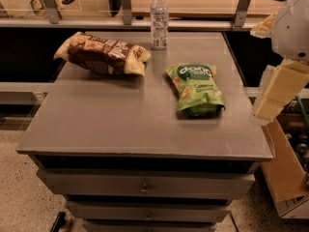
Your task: Move brown chip bag near green rice chip bag
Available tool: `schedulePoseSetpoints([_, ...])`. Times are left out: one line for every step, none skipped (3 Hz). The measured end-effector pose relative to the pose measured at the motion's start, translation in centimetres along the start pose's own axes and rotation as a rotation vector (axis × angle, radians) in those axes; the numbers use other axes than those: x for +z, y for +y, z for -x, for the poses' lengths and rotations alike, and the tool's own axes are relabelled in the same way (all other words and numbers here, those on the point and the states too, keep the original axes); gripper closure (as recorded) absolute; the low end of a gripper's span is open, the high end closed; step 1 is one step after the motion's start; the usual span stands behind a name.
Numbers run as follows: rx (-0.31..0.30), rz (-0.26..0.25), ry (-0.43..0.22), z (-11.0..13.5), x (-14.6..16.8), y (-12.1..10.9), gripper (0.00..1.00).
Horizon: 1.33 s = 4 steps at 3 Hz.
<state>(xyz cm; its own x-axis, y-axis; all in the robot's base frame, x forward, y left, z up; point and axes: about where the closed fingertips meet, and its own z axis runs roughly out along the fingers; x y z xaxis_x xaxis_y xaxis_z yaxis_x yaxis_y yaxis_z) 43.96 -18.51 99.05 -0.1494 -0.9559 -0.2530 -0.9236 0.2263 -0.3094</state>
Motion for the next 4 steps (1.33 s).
schedulePoseSetpoints([0.0, 0.0, 0.0, 0.0, 0.0, 0.0, 0.0])
schedulePoseSetpoints([0.0, 0.014, -0.025, 0.7, 0.5, 0.1, 0.0])
schedulePoseSetpoints([-0.021, 0.039, -0.062, 3.1, 1.7, 0.7, 0.0])
schedulePoseSetpoints([-0.042, 0.068, -0.114, 6.6, 2.9, 1.7, 0.0])
